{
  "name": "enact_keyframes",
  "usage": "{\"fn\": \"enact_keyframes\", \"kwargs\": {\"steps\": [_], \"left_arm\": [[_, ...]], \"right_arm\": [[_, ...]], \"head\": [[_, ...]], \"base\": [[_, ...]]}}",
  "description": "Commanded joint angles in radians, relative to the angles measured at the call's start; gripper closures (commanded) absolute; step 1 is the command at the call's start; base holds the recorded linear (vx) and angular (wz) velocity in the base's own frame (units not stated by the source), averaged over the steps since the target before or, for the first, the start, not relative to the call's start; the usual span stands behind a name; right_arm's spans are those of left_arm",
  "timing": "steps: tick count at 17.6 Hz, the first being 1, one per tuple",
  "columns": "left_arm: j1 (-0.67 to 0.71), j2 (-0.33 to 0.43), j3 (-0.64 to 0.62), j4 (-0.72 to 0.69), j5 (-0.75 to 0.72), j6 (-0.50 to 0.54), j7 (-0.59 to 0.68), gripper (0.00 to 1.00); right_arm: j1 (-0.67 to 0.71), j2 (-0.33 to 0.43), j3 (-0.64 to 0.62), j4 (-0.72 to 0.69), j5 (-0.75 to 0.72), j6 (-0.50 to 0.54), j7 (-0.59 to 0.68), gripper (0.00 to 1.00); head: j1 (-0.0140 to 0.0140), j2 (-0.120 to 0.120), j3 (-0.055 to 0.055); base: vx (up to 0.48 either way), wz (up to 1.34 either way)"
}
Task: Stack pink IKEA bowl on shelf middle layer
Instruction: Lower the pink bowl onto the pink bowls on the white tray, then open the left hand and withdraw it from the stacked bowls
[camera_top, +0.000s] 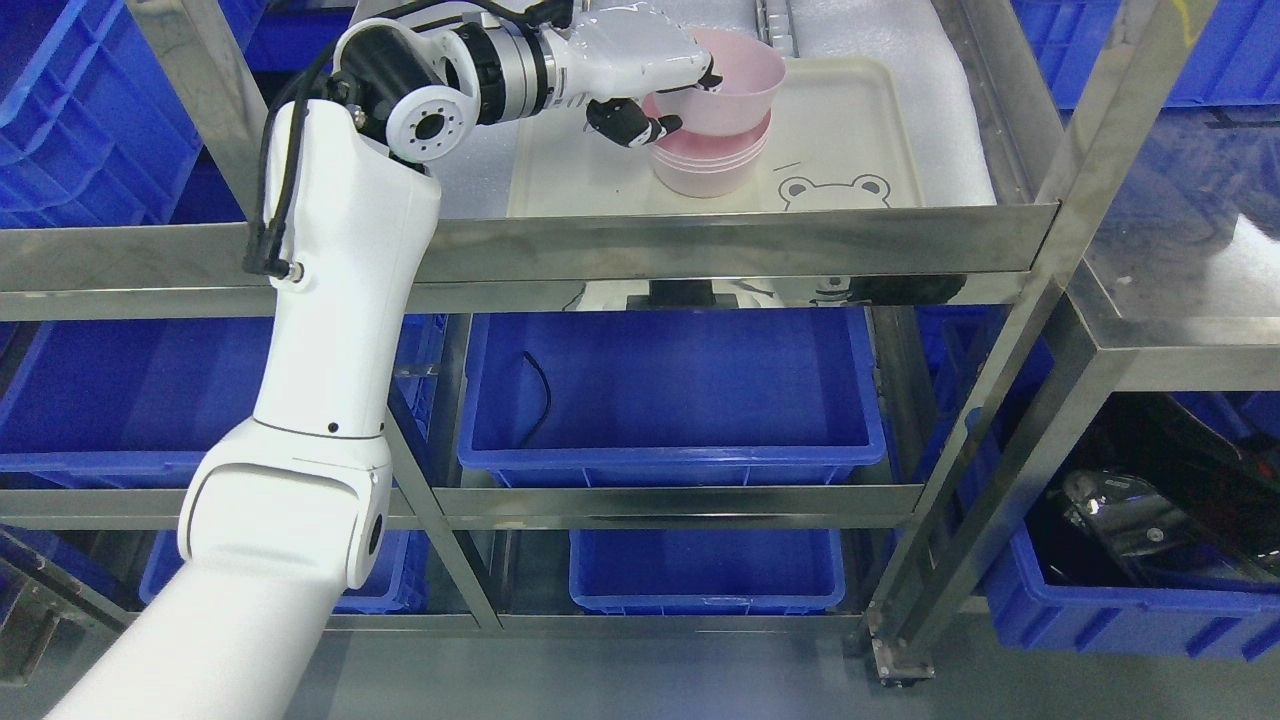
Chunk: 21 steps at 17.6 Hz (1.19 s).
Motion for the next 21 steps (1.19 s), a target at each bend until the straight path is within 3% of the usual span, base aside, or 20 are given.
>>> {"fn": "enact_keyframes", "kwargs": {"steps": [1,6,7,8,9,18,21], "left_arm": [[-0.032,-0.034,-0.044,0.121,-0.042,0.012,0.002,0.95],[-0.037,-0.033,-0.041,0.127,-0.068,0.029,0.002,0.9],[-0.037,-0.034,-0.039,0.127,-0.068,0.029,0.002,0.83],[-0.037,-0.034,-0.035,0.121,-0.068,0.029,0.001,0.56],[-0.037,-0.034,-0.033,0.113,-0.064,0.029,-0.002,0.43],[-0.041,-0.034,0.082,-0.01,-0.025,0.032,-0.015,0.0],[-0.029,-0.013,0.126,-0.016,0.241,0.061,-0.108,0.0]], "right_arm": [[0.023,-0.017,0.0,-0.017,0.0,0.001,0.0,0.0],[0.023,-0.017,0.0,-0.017,0.0,0.001,0.0,0.0],[0.023,-0.017,0.0,-0.017,0.0,0.001,0.0,0.0],[0.023,-0.017,0.0,-0.017,0.0,0.001,0.0,0.0],[0.023,-0.017,0.0,-0.017,0.0,0.001,0.0,0.0],[0.023,-0.017,0.0,-0.017,0.0,0.001,0.0,0.0],[0.023,-0.017,0.0,-0.017,0.0,0.001,0.0,0.0]], "head": [[0.0,0.0,0.0],[0.0,0.0,0.0],[0.0,0.0,0.0],[0.0,0.0,0.0],[0.0,0.0,0.0],[0.0,0.0,0.0],[0.0,0.0,0.0]], "base": [[0.0,0.0],[-0.001,0.0],[0.0,0.0],[0.0,0.0],[0.0,0.0],[0.0,0.0],[0.0,0.0]]}}
